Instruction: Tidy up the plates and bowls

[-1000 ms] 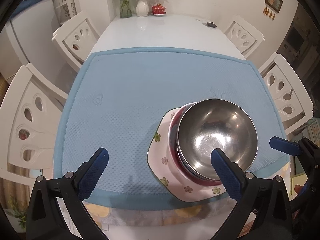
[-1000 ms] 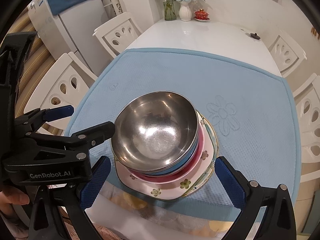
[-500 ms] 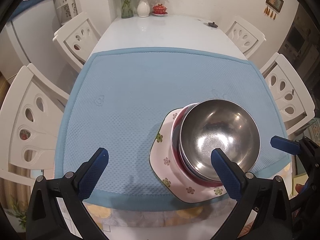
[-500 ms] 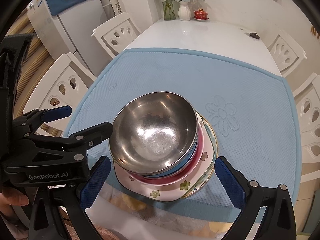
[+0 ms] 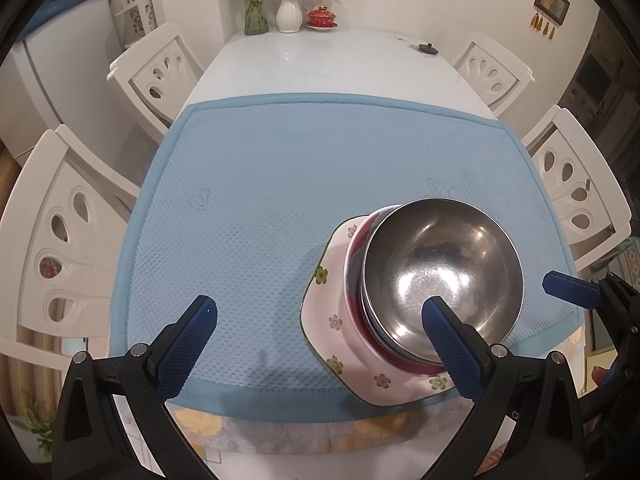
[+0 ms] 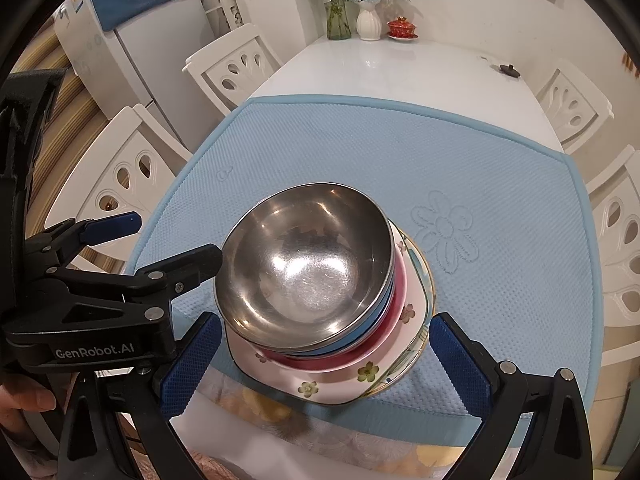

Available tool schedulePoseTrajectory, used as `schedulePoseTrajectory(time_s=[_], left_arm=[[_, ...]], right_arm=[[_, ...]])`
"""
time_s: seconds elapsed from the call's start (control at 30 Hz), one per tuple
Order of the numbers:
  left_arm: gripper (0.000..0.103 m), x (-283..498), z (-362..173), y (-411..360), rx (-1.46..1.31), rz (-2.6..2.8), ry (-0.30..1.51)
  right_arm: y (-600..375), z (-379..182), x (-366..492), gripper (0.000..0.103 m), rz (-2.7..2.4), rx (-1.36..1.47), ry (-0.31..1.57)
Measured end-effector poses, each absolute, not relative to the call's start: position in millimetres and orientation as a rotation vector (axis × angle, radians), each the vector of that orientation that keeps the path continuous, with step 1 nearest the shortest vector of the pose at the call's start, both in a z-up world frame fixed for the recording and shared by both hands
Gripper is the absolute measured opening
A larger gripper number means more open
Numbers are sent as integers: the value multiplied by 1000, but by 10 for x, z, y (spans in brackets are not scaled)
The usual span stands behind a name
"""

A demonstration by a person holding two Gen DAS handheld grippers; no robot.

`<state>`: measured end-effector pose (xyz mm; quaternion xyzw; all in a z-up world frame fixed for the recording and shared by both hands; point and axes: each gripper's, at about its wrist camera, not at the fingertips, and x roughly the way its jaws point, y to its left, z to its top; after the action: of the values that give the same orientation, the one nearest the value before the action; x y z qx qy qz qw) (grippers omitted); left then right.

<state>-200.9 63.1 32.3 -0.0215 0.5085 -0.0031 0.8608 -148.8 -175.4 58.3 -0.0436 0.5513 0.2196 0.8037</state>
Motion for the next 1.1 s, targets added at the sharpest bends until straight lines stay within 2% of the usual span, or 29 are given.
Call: schedulePoseTrajectory(time_s=[1.1], left_arm=[[102,-2003,349,633,-53,-17,1052]], right_arm=[[-1824,554,-1439,103,461,-84,1187]])
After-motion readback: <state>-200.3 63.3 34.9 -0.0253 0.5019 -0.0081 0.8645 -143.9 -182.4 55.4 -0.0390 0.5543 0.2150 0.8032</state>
